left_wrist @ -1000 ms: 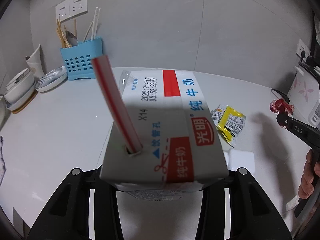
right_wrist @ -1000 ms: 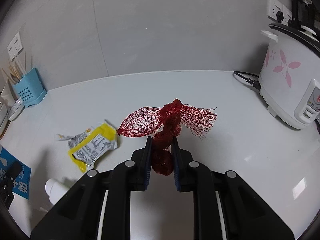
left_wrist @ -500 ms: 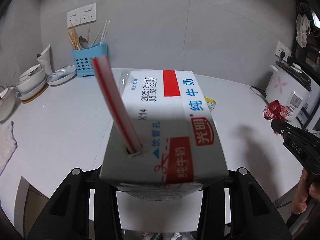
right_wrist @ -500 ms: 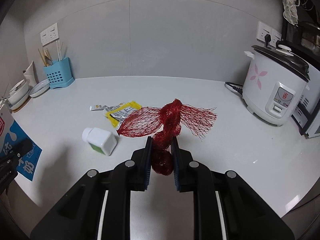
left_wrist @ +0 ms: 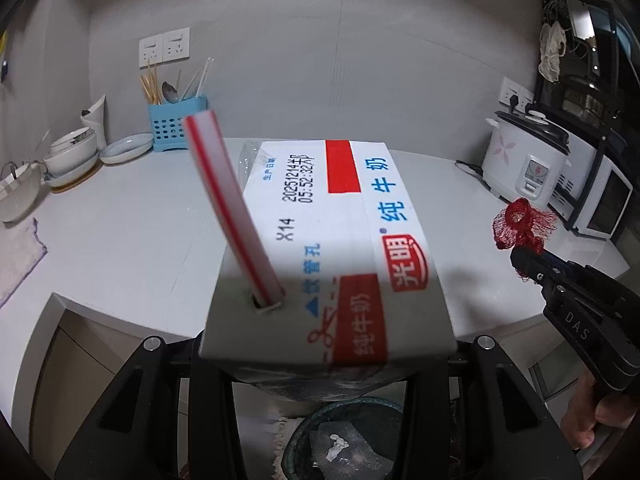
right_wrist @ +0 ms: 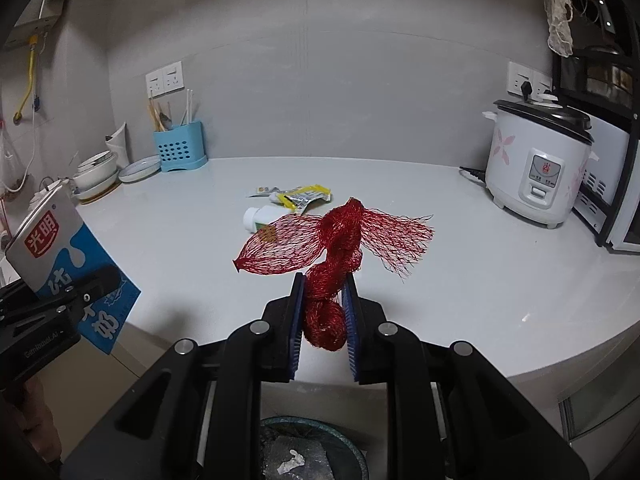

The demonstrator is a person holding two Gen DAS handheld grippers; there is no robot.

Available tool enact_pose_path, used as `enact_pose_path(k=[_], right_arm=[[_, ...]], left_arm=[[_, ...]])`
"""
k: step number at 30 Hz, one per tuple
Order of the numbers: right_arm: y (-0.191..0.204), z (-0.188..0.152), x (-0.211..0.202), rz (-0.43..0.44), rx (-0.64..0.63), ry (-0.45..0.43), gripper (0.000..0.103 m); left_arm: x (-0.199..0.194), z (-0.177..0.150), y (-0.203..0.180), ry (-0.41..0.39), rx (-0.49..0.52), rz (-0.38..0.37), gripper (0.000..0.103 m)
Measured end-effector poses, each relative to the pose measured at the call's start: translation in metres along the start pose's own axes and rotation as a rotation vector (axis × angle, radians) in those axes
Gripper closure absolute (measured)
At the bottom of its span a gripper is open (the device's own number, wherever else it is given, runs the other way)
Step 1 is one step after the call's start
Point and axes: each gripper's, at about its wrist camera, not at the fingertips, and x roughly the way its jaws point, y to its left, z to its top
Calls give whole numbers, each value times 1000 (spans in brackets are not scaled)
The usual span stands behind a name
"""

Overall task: Collect trash
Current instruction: 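Lift the milk carton and red net and carry both down over the trash bin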

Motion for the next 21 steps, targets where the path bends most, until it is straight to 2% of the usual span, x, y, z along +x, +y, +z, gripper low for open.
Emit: enact_pose_path(k=[13, 21], right_arm=[[14, -79, -36, 28, -45, 2, 86], [19, -133, -30, 27, -70, 71, 86]], left_arm=[[-13, -66, -10, 36, 41, -41, 62], [-11, -110, -13, 74, 51, -70, 62]])
